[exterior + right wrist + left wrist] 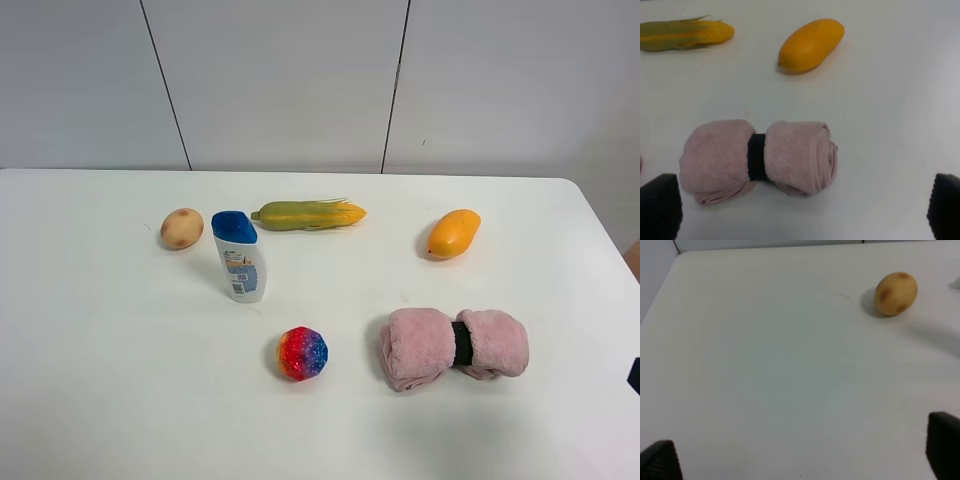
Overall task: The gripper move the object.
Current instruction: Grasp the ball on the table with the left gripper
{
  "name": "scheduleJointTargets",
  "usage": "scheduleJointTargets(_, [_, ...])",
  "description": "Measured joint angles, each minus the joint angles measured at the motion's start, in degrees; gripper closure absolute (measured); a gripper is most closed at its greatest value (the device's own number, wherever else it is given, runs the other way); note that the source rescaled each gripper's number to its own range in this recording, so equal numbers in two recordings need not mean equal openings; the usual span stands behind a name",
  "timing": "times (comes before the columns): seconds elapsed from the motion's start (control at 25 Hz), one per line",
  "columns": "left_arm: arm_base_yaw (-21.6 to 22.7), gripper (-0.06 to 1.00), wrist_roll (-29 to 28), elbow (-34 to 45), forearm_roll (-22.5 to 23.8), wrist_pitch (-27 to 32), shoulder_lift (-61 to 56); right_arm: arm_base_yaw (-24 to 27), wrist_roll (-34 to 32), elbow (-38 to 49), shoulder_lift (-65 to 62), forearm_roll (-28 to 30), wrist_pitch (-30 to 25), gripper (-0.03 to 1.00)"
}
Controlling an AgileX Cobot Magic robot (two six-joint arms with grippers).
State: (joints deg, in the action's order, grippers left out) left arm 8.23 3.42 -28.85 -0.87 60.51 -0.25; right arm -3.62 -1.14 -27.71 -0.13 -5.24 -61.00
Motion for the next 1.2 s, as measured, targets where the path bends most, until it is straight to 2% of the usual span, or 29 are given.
scheduleJointTargets(0.8, [0.00, -0.06, 0.39, -0.24, -0.26, 0.31, 0.39, 0.00, 0.00, 0.00, 0.00, 0.00, 0.00, -0.03])
scheduleJointTargets(1.04, [0.00, -0.06, 6.80, -9.56, -4.96, 2.91, 13.47, 0.00, 0.00, 0.00, 0.00, 0.00, 0.00, -0.03])
scheduleJointTargets(1.2, [0.00, -0.06, 8.70, -17.24, -9.96, 0.16, 24.30, 0.00, 0.00, 0.00, 0.00, 0.00, 0.00, -0.03])
